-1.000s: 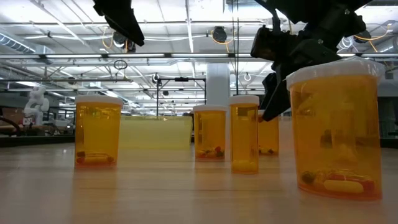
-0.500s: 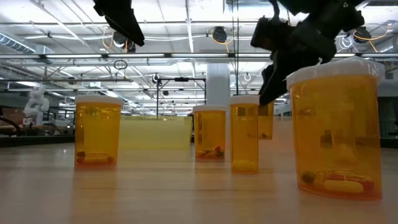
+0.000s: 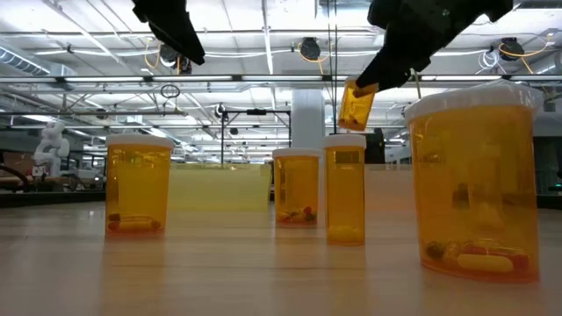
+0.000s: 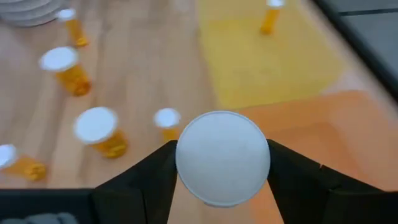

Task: Pick and place medicine bottles into bin by pill shape (circle, oval)
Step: Put the big orange pill bottle into the orange bin

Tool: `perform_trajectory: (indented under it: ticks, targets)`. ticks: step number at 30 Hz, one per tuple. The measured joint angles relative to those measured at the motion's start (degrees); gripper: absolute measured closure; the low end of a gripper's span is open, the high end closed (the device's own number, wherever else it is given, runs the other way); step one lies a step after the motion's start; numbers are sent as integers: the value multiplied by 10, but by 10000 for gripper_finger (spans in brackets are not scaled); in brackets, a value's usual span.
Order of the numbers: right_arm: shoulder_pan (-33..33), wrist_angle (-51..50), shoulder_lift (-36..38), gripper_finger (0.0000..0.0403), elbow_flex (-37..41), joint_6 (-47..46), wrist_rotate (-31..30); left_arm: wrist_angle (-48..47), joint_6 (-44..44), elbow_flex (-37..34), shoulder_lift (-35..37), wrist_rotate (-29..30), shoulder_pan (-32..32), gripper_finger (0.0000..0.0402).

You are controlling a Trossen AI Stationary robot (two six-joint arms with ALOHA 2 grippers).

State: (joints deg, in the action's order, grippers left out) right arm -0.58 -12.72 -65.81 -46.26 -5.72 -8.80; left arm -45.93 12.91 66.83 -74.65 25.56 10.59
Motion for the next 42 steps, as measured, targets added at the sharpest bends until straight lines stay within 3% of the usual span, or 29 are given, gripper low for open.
perform_trajectory:
  ticks: [13, 20, 26, 42]
  targets:
    - [215, -37, 17, 188, 0, 97, 0, 1, 1, 0, 0, 0, 0, 158]
    - [304, -11, -5, 188, 14, 77, 30, 2, 3, 0, 0, 0, 0, 158]
    - [331, 56, -7, 188, 72, 64, 46, 4, 10, 0, 0, -1, 0, 158]
    - [383, 112, -6, 188, 152, 75, 46, 46, 9, 0, 0, -1, 0, 158]
